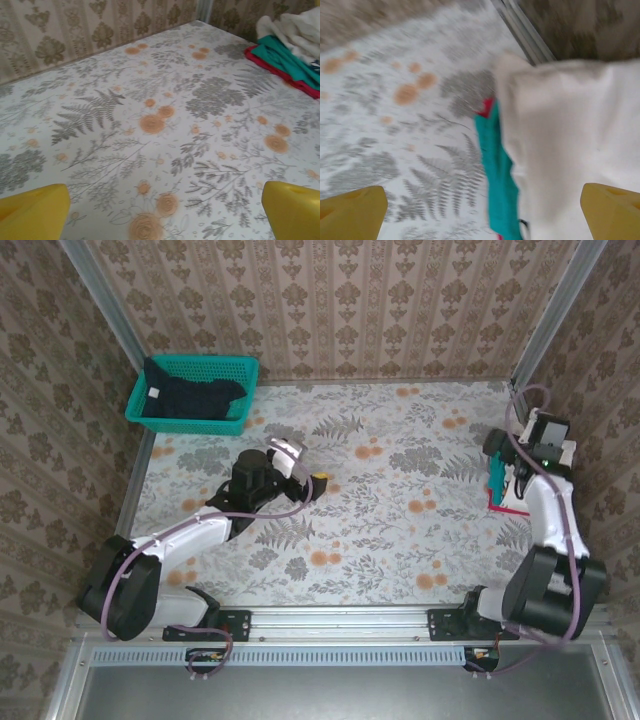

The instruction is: Fold and stack the t-shirts

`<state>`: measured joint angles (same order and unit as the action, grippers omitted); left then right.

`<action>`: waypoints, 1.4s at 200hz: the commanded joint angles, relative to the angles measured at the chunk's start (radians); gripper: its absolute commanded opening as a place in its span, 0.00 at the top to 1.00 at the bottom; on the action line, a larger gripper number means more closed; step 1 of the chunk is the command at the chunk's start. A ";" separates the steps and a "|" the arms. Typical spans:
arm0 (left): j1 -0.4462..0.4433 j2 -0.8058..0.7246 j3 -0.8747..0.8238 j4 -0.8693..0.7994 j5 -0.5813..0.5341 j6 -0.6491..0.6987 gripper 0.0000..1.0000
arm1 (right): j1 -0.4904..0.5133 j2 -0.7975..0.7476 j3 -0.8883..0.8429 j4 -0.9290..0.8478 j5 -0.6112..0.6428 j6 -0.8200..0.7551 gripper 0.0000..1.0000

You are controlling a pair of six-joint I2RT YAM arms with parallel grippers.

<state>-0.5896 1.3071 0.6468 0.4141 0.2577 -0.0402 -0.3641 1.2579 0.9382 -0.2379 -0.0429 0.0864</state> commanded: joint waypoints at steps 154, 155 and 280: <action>0.546 0.029 -0.255 0.296 -0.269 0.118 0.00 | 0.438 0.034 -0.581 0.943 0.245 -0.039 0.00; 0.547 0.035 -0.253 0.300 -0.269 0.118 0.00 | 0.438 0.036 -0.579 0.943 0.242 -0.038 0.00; 0.578 0.222 -0.230 0.404 -0.259 0.091 0.00 | 0.386 0.264 -0.523 1.071 0.174 -0.033 0.00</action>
<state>-0.0059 1.5326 0.4198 0.7795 -0.0071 0.0669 0.0219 1.5124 0.4023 0.7887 0.1501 0.0341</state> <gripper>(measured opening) 0.997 0.998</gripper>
